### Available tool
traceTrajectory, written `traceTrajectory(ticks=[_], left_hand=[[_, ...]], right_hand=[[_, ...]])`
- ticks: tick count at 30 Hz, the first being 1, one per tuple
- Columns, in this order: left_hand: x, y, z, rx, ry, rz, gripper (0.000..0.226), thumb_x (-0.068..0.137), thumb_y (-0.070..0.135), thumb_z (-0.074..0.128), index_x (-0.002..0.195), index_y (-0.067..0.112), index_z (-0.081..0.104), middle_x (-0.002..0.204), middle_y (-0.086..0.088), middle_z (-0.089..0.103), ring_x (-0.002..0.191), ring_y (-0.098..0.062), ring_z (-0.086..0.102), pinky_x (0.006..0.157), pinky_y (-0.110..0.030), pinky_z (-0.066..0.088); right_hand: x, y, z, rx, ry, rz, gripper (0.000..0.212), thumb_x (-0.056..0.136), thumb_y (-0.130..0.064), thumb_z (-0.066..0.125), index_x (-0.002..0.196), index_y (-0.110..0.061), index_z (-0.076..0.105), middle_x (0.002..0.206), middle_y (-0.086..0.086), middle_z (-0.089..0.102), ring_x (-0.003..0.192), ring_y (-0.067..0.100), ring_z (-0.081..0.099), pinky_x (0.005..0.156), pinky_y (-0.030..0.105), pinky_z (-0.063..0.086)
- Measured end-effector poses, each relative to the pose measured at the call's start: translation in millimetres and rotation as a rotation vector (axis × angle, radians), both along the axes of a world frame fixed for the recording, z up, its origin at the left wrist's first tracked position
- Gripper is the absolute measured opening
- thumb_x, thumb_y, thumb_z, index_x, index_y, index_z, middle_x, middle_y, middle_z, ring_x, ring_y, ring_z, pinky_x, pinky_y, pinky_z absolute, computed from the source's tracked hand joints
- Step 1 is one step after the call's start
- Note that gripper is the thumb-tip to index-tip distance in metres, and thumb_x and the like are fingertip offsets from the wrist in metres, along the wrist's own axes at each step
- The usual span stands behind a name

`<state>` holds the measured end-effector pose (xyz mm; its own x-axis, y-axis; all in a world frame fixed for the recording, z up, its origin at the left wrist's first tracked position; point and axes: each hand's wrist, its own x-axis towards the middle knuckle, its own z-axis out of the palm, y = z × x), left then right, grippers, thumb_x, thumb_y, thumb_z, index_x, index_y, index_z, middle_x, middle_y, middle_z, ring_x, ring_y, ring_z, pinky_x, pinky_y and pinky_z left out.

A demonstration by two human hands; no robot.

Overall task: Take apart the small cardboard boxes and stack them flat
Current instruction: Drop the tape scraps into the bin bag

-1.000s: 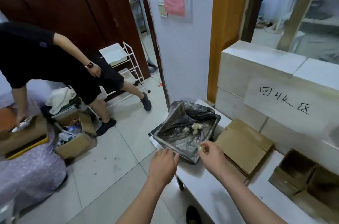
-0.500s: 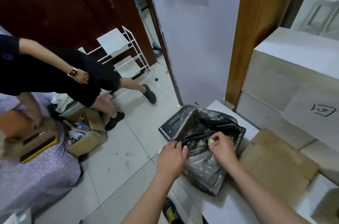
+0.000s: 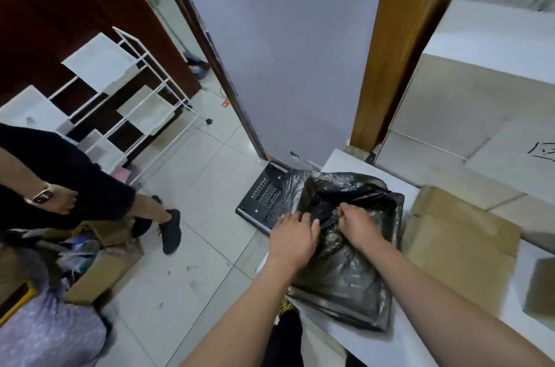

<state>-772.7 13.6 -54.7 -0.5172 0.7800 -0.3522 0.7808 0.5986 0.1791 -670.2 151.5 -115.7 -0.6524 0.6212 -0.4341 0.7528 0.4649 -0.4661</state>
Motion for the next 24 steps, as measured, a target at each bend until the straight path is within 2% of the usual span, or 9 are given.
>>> traceTrajectory(ticks=[4, 8, 11, 13, 16, 18, 20, 24], left_hand=[[-25.1, 5.3, -5.2, -0.005, -0.04, -0.044, 0.048, 0.108, 0.042, 0.022, 0.123, 0.014, 0.059, 0.127, -0.011, 0.06, 0.119, -0.031, 0.055, 0.101, -0.04, 0.043], [-41.2, 6.4, -12.3, -0.006, -0.062, -0.064, 0.048, 0.108, 0.042, 0.022, 0.124, 0.013, 0.057, 0.127, -0.01, 0.06, 0.12, -0.03, 0.054, 0.103, -0.041, 0.042], [-45.9, 6.5, -18.0, -0.009, -0.075, -0.083, 0.048, 0.108, 0.041, 0.023, 0.126, 0.013, 0.057, 0.128, -0.011, 0.06, 0.118, -0.03, 0.055, 0.103, -0.041, 0.042], [-45.7, 4.7, -19.2, -0.01, -0.082, -0.087, 0.047, 0.108, 0.041, 0.023, 0.127, 0.013, 0.056, 0.128, -0.011, 0.059, 0.118, -0.031, 0.055, 0.102, -0.041, 0.042], [-46.1, 2.4, -18.9, -0.006, -0.095, -0.084, 0.048, 0.108, 0.041, 0.022, 0.128, 0.013, 0.055, 0.129, -0.011, 0.059, 0.119, -0.031, 0.055, 0.102, -0.042, 0.042], [-45.9, 2.1, -18.1, -0.005, -0.092, -0.092, 0.048, 0.108, 0.041, 0.022, 0.129, 0.013, 0.055, 0.129, -0.012, 0.059, 0.119, -0.032, 0.055, 0.103, -0.042, 0.041], [-44.7, 1.0, -18.3, -0.007, -0.085, -0.098, 0.049, 0.108, 0.042, 0.021, 0.13, 0.013, 0.054, 0.13, -0.012, 0.058, 0.121, -0.032, 0.053, 0.105, -0.043, 0.04], [-35.7, -7.3, -22.4, -0.03, -0.059, -0.101, 0.049, 0.108, 0.042, 0.022, 0.134, 0.013, 0.052, 0.141, -0.012, 0.053, 0.131, -0.031, 0.046, 0.112, -0.042, 0.034]], right_hand=[[-9.6, 3.1, 0.1, 0.074, -0.143, 0.011, 0.01, 0.088, -0.018, 0.059, 0.097, -0.021, 0.058, 0.098, 0.008, 0.053, 0.088, 0.032, 0.059, 0.077, 0.033, 0.048], [-19.8, -6.3, -10.0, 0.154, -0.279, 0.032, 0.007, 0.088, -0.017, 0.061, 0.09, -0.023, 0.061, 0.1, 0.005, 0.053, 0.104, 0.029, 0.054, 0.078, 0.029, 0.036], [-28.0, -10.2, -13.8, 0.263, -0.401, 0.161, 0.011, 0.091, -0.024, 0.063, 0.1, -0.024, 0.068, 0.108, 0.002, 0.064, 0.116, 0.024, 0.049, 0.096, 0.035, 0.034], [-28.9, -12.7, -15.4, 0.324, -0.438, 0.219, 0.017, 0.091, -0.027, 0.061, 0.106, -0.023, 0.068, 0.112, -0.001, 0.065, 0.118, 0.023, 0.048, 0.101, 0.039, 0.03], [-27.9, -14.6, -14.3, 0.37, -0.415, 0.199, 0.021, 0.091, -0.027, 0.059, 0.112, -0.027, 0.062, 0.111, -0.004, 0.066, 0.113, 0.02, 0.051, 0.099, 0.039, 0.029], [-28.6, -13.6, -10.7, 0.362, -0.356, 0.175, 0.029, 0.093, -0.035, 0.057, 0.12, -0.024, 0.056, 0.114, -0.002, 0.065, 0.114, 0.021, 0.053, 0.099, 0.04, 0.03], [-29.4, -14.4, -3.8, 0.307, -0.299, 0.134, 0.036, 0.094, -0.042, 0.056, 0.125, -0.021, 0.053, 0.118, 0.002, 0.062, 0.116, 0.023, 0.053, 0.1, 0.04, 0.032], [-21.1, -22.4, 14.0, 0.201, -0.191, 0.025, 0.04, 0.097, -0.041, 0.05, 0.127, -0.015, 0.053, 0.128, 0.008, 0.059, 0.121, 0.028, 0.053, 0.099, 0.039, 0.041]])
